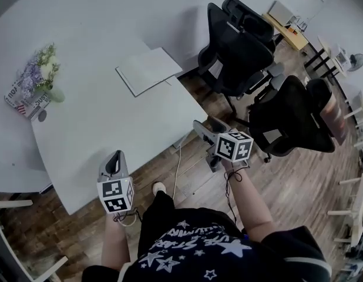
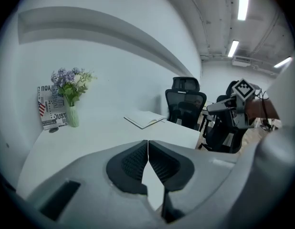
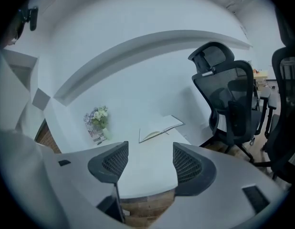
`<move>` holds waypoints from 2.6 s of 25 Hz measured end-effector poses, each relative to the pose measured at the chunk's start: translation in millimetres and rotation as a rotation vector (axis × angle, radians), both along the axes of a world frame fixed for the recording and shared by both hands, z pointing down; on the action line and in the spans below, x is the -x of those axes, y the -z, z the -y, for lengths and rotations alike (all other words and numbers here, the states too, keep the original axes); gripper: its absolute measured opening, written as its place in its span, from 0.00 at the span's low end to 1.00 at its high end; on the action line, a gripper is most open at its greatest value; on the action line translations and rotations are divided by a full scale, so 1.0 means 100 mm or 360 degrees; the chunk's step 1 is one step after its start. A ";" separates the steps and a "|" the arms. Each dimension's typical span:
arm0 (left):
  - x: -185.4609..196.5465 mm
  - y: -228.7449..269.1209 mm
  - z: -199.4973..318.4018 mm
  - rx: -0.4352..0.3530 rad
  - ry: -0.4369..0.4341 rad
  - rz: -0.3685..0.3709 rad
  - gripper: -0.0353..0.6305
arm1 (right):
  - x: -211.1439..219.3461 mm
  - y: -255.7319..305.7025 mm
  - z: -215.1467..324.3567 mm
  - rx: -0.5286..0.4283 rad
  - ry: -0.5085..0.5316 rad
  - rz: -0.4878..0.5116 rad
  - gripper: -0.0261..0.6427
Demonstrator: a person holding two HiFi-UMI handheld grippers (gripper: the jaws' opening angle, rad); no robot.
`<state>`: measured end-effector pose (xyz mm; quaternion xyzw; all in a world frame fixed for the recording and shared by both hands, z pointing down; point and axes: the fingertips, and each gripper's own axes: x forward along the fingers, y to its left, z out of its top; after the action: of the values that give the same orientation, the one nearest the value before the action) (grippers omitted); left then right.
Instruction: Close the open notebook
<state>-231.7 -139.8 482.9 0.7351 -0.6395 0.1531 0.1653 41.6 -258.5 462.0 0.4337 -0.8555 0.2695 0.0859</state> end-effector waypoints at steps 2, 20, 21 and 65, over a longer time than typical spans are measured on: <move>0.09 -0.05 0.11 0.0015 0.0004 -0.0030 0.09 | 0.09 -0.01 0.13 0.0023 -0.0026 0.0044 0.45; 0.08 -0.21 0.87 0.0153 0.0287 0.0028 0.09 | 0.04 -0.42 1.70 0.0156 0.0124 0.0122 0.45; 0.04 -0.19 0.96 0.0156 0.0315 0.0034 0.09 | 0.03 -0.43 1.85 0.0162 0.0149 0.0121 0.45; -0.47 -0.54 2.02 0.0385 0.0679 0.0111 0.09 | 0.52 -1.16 3.55 0.0540 0.0689 0.0402 0.10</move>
<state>-184.7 -341.5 536.7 0.5525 -0.7626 0.2155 0.2584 -10.7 -614.0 578.3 0.1837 -0.8748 0.4357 0.1053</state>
